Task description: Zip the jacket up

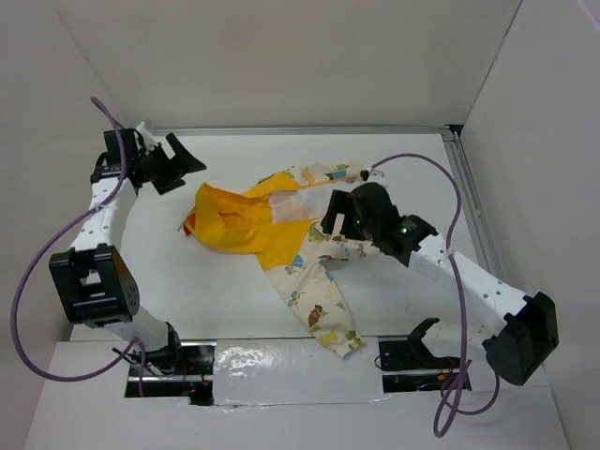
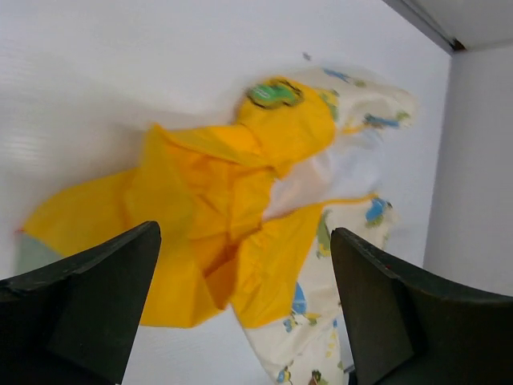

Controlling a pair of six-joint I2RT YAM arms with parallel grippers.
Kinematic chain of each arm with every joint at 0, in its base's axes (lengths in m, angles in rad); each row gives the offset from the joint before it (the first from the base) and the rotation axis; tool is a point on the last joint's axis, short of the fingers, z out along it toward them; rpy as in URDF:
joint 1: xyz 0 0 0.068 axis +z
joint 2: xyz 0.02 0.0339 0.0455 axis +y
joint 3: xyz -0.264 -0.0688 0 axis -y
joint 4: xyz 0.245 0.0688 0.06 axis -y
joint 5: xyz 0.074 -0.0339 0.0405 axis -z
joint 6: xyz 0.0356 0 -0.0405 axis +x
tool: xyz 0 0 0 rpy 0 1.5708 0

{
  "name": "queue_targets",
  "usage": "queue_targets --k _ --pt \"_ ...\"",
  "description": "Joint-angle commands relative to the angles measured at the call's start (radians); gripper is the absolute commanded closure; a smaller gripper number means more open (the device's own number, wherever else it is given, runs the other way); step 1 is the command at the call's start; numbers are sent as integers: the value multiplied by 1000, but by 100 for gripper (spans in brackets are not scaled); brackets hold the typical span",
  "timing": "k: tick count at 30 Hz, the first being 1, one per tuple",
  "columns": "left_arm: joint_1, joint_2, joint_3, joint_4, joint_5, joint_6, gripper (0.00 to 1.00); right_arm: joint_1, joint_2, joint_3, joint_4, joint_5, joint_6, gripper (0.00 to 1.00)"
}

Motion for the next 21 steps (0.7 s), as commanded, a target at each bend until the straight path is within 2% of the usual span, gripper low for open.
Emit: queue_targets --k 1,3,4,7,8,9,10,11,14,18,21 --pt "-109 -114 -95 61 131 -31 1 -99 123 144 48 -2 -67 0" --pt "-220 -166 -216 98 148 -52 1 -182 256 213 48 -77 -125 0" --pt "-317 -189 -298 109 148 -72 1 -226 304 289 48 -88 -136 0" --pt "-482 -213 -417 189 168 -102 1 -278 517 492 39 -131 -204 0" --pt "-508 -207 -472 206 184 -112 1 -300 587 565 0 -128 -205 0" --pt "-530 -203 -491 229 201 -123 1 -306 714 706 -34 -148 -222 0" --pt "-571 -186 -517 245 229 -134 1 -309 767 759 -82 -137 -218 0" --pt "-588 -177 -524 258 215 -135 1 -315 857 799 -91 -139 -224 0" --pt "-595 -106 -512 279 160 -125 1 -314 956 850 -101 -159 -208 0" --pt "-503 106 -373 244 110 -100 1 -314 965 760 -79 -177 -178 0" --pt "-458 260 -212 195 35 -63 1 -306 872 607 -44 -226 -158 0"
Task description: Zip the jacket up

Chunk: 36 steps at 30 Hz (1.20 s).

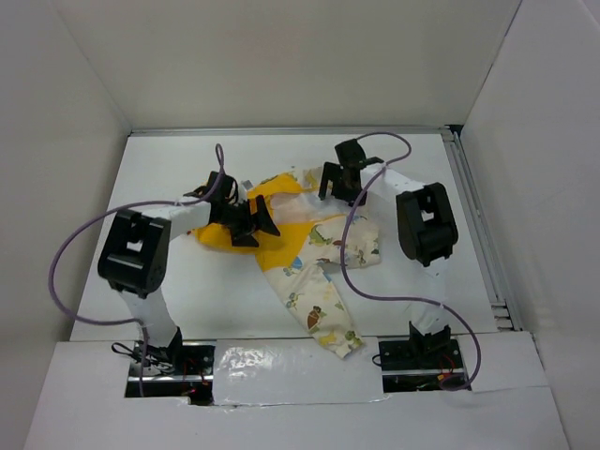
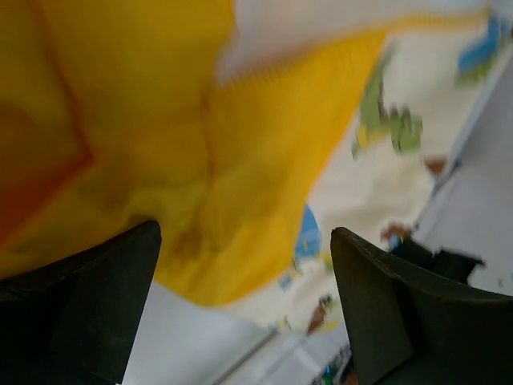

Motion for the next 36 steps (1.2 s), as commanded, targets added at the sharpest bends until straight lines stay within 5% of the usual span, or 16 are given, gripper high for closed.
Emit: queue_targets --k 1,3,7,13,15,22,29,34,36 --pt "50 137 189 -20 -143 38 1 18 -147 -206 14 -62 28 0" --pt "75 287 363 -79 -168 53 1 49 -254 -334 76 -82 57 0" --pt "95 534 698 -141 -6 78 4 179 -440 -646 116 -88 126 0" --pt "6 820 1224 -207 4 93 1 442 -621 -781 139 -13 274 0" --pt "0 846 1286 -219 37 77 1 462 -667 -752 115 35 269 0" --pt "29 704 1128 -118 82 10 1 489 -773 -605 -37 125 119 0" --pt "27 478 1116 -270 -25 99 1 506 -829 -563 -160 130 122 2" --pt "1 92 687 -258 -128 94 1 493 -821 -629 -234 237 196 3" --pt "-28 -92 410 -209 -139 74 1 480 -794 -644 -258 271 218 15"
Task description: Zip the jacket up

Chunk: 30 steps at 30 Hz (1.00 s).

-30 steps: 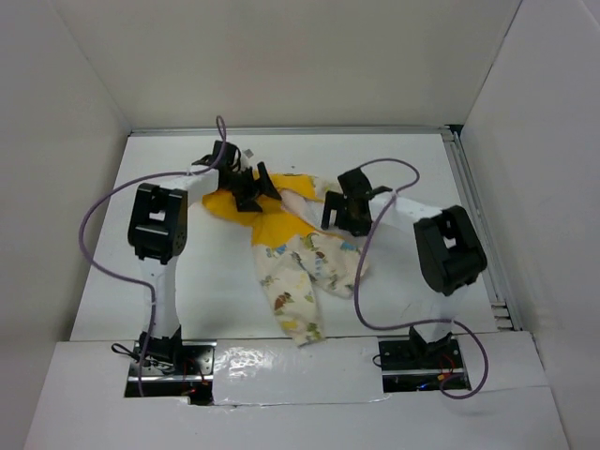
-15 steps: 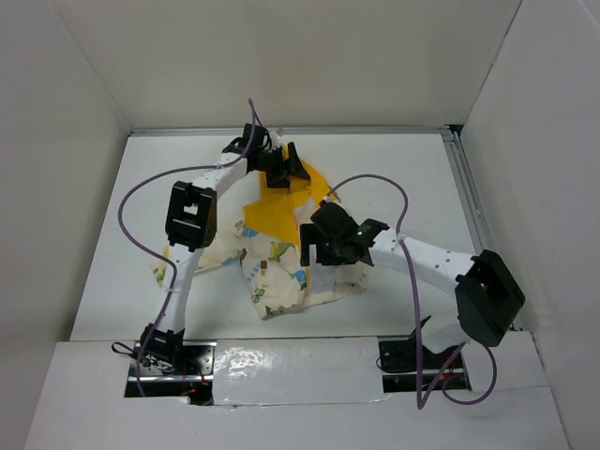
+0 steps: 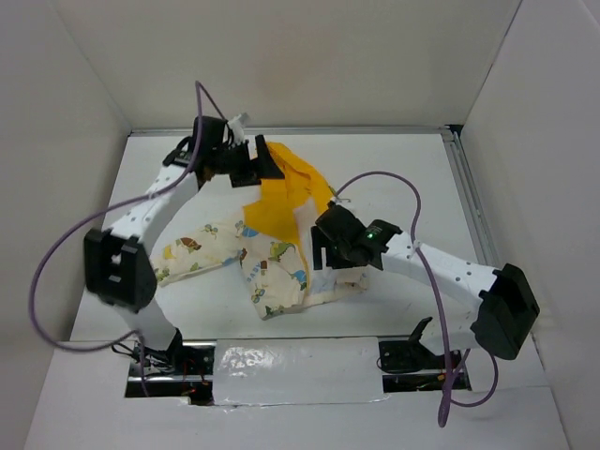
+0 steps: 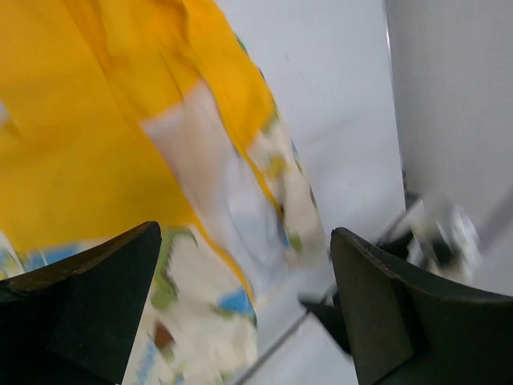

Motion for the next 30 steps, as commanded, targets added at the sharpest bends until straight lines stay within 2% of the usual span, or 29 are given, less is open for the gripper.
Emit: queue_targets --k 1,2,4,5,6,7,10,11,13,17,18,21,23,25,26,28,29,30 --pt "-59 -246 -324 34 -30 -23 1 -34 30 -43 -94 103 53 17" --pt "-96 -348 -488 89 -24 -39 1 -37 42 -50 -89 109 58 17" --pt "-136 -430 -627 133 -30 -88 1 -65 94 -60 -94 144 79 17" --pt "-183 -488 -737 158 -39 -105 1 -75 136 -56 -114 173 104 21" --pt "-199 -507 -786 172 -38 -122 1 -80 157 -50 -121 189 113 32" --pt "-234 -537 -863 190 -30 -154 1 -82 174 -45 -129 207 122 59" --pt "-281 -568 -992 285 4 -189 1 -73 204 -5 -108 206 93 84" --pt "-289 -571 -1014 302 7 -197 1 -54 199 13 -102 184 69 100" --pt "-303 -556 -1049 331 -17 -224 1 -36 178 73 -77 145 35 100" --pt "-311 -509 -1064 350 -53 -241 1 -40 43 119 41 -122 -81 100" --pt "-309 -501 -1055 342 -59 -244 1 -52 11 99 77 -279 -88 100" --pt "-303 -449 -1029 306 -107 -261 1 -132 -97 -32 272 -513 -89 99" --pt "-292 -429 -1011 281 -125 -258 1 -208 -125 -181 335 -582 -89 95" --pt "-278 -413 -992 253 -148 -260 1 -264 -91 -300 357 -601 -60 87" --pt "-272 -410 -989 247 -153 -257 1 -304 -74 -330 348 -560 -34 84" --pt "-263 -409 -980 229 -162 -255 1 -341 -24 -396 322 -462 -2 70" --pt "-260 -409 -974 223 -167 -252 1 -352 -17 -404 281 -411 19 51" --pt "-262 -409 -971 215 -173 -254 1 -352 -22 -406 264 -350 27 39"
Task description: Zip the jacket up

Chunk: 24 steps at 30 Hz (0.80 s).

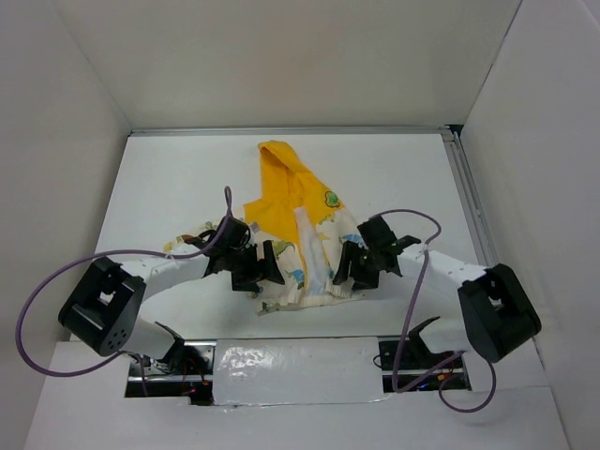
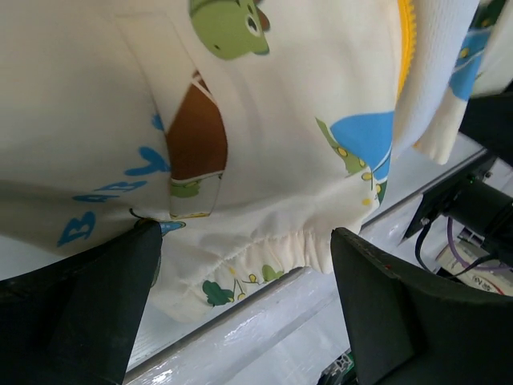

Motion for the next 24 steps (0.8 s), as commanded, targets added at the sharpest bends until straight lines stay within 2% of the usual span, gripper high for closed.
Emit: queue_targets --k 1,3,6,7,8,10,13,15,20,22,24 --pt "10 9 33 -49 -66 6 1 -11 -16 -13 -60 126 52 28" --pt "7 -1 35 -69 -74 6 1 12 -76 33 -130 209 59 6" --pt "7 -24 39 -93 -100 -2 1 46 -163 110 -250 361 92 5" --pt "5 -36 42 -105 -107 -3 1 52 -176 131 -313 392 103 0" --pt "4 -41 47 -113 -109 -5 1 75 -193 171 -336 418 115 0" --pt "-4 -50 50 -124 -115 -10 1 113 -199 205 -367 464 116 0" --pt "-15 -65 55 -130 -121 -7 1 224 -170 262 -359 449 74 0" --pt "-16 -71 53 -129 -117 0 1 314 -151 291 -330 430 57 2" --pt "-18 -94 36 -124 -114 -3 1 394 5 346 -324 449 83 10" --pt "-19 -107 24 -124 -117 -5 1 388 83 352 -345 461 106 19" --pt "-21 -116 6 -124 -117 -10 1 385 146 348 -342 476 115 32"
